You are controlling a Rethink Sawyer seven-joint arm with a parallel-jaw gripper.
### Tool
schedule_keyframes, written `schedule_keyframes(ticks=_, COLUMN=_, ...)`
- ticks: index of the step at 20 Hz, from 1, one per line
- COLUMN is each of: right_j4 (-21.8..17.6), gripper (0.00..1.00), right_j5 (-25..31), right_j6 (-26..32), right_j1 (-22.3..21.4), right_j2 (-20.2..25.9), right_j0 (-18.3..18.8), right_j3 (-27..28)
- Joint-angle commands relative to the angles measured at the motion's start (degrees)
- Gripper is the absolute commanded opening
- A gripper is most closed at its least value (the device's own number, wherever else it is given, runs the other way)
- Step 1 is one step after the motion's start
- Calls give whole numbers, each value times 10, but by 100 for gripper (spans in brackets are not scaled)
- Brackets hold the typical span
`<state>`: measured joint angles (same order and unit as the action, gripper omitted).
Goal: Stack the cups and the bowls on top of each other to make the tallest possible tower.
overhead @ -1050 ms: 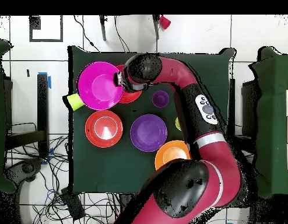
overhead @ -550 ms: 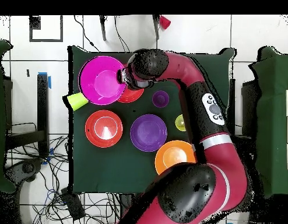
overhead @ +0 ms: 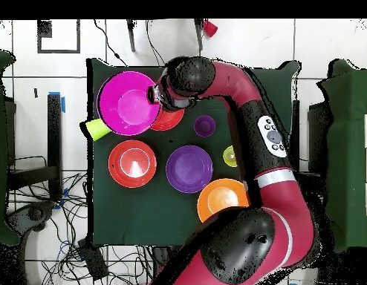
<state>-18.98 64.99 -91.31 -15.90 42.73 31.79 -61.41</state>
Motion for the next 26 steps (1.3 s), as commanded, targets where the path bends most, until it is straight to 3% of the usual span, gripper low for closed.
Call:
schedule_keyframes(ticks=1, right_j4=-4, gripper=0, right_j5=76, right_j6=169, right_j1=20, right_j2=20, right_j0=-3, right_j3=54)
schedule_keyframes(ticks=13, right_j4=-12, gripper=0, right_j5=67, right_j6=194, right_j1=63, right_j2=24, right_j0=28, right_j3=60)
schedule_keyframes(ticks=18, right_j4=-14, gripper=0, right_j5=83, right_j6=183, right_j1=55, right_j2=20, right_j0=31, right_j3=57)
schedule_keyframes(ticks=20, right_j4=-33, gripper=0, right_j5=89, right_j6=190, right_j1=55, right_j2=11, right_j0=24, right_j3=71)
schedule_keyframes(ticks=26, right_j4=-29, gripper=0, right_j5=74, right_j6=192, right_j1=86, right_j2=17, right_j0=25, right_j3=68)
